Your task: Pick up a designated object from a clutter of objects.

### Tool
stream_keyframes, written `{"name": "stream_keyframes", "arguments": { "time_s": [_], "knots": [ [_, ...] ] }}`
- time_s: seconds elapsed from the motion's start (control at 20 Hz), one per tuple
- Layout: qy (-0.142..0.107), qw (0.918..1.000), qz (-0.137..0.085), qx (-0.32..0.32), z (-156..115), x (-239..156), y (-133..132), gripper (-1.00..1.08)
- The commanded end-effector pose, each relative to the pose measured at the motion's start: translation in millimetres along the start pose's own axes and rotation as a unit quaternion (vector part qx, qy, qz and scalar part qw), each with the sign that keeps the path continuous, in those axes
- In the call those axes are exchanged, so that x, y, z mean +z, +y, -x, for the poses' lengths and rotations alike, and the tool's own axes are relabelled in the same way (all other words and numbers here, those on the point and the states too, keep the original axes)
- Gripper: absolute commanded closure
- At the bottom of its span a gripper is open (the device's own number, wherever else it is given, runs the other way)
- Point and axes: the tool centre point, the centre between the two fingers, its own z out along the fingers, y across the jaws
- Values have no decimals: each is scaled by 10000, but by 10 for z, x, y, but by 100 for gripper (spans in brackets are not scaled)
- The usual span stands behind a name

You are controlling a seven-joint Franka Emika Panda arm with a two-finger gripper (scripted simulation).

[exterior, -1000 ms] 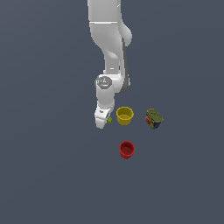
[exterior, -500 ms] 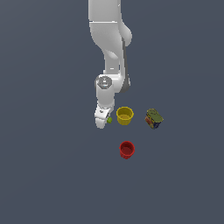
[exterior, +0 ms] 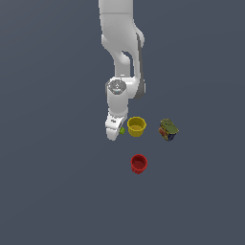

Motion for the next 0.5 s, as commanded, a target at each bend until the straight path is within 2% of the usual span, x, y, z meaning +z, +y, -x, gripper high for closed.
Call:
{"name": "stream_keyframes", "arguments": {
  "time_s": [0.0, 0.45],
  "knots": [
    [1, 10000, 3, -2, -83, -128, 41, 108],
    [17, 10000, -9, -12, -523, -788, 248, 108]
  ]
}}
